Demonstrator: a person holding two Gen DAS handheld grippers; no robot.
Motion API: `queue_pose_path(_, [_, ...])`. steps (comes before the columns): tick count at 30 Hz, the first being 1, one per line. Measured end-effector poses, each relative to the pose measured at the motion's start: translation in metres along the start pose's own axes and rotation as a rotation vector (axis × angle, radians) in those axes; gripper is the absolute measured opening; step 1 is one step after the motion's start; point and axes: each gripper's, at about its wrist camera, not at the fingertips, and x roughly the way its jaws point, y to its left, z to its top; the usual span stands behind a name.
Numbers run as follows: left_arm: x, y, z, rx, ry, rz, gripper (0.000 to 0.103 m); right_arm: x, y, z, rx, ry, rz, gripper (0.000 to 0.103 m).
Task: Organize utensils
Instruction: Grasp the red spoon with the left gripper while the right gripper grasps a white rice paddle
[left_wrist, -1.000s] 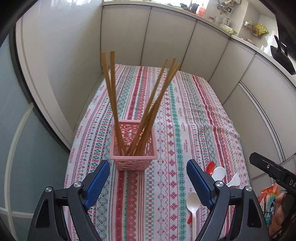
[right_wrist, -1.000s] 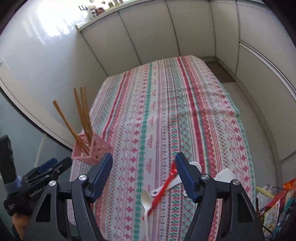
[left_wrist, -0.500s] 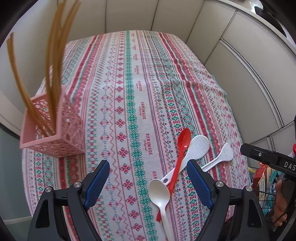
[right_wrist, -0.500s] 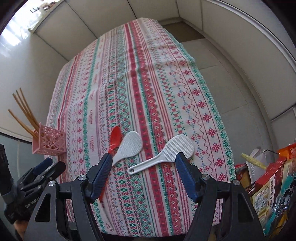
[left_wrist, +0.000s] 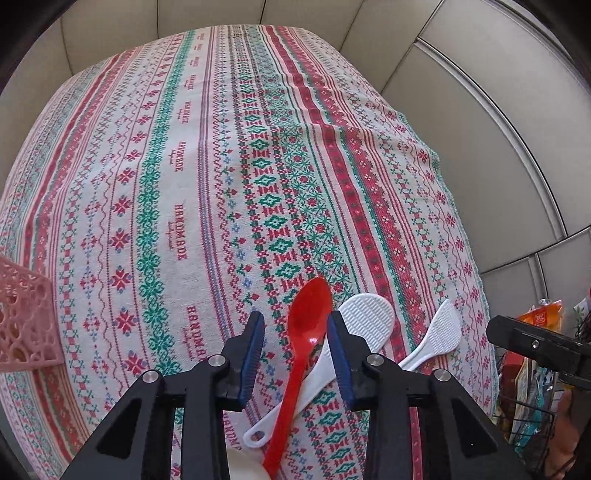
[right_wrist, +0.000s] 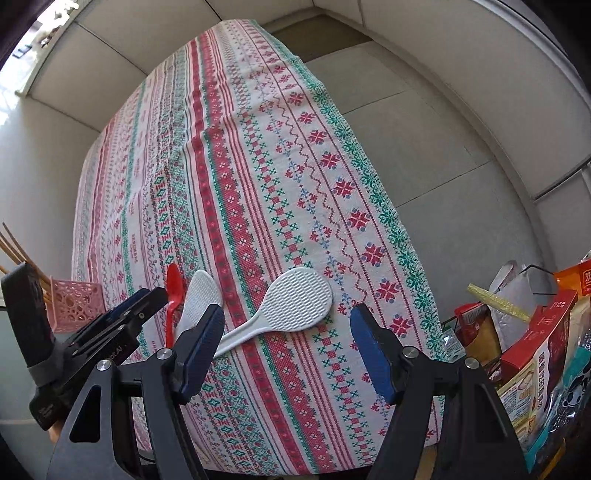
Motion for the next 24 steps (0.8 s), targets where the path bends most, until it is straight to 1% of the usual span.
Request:
queue_pose_path(3, [0.007, -0.004, 0.003, 0.009, 0.009, 0.007, 0.033, 0.001, -0.002, 0.001, 0.001, 0.001, -0.006, 0.073])
queue_pose_path(8, [0.015, -0.012, 0.006, 0.025, 0.020, 0.010, 0.033, 0.003, -0.004, 0.002, 0.007, 0.008, 0.001, 0.073])
queue_pose_path(11, [0.018, -0.019, 0.008, 0.043, 0.018, 0.035, 0.033, 0.003, -0.005, 0.002, 0.004, 0.010, 0.000, 0.073])
queue_pose_path(13, [0.020, -0.021, 0.010, 0.048, 0.016, 0.054, 0.028, 0.004, -0.005, 0.002, 0.001, 0.013, -0.004, 0.073])
queue_pose_path(17, [0.023, -0.026, 0.012, 0.066, 0.010, 0.076, 0.028, 0.006, -0.006, 0.002, -0.001, 0.021, -0.010, 0.073])
queue_pose_path(20, [0.021, -0.029, 0.015, 0.064, -0.009, 0.077, 0.028, 0.008, -0.009, 0.003, 0.009, 0.027, -0.013, 0.073])
queue_pose_path(24, [0.000, -0.023, 0.014, 0.048, -0.061, 0.067, 0.027, 0.014, -0.014, 0.003, 0.035, 0.044, -0.006, 0.073])
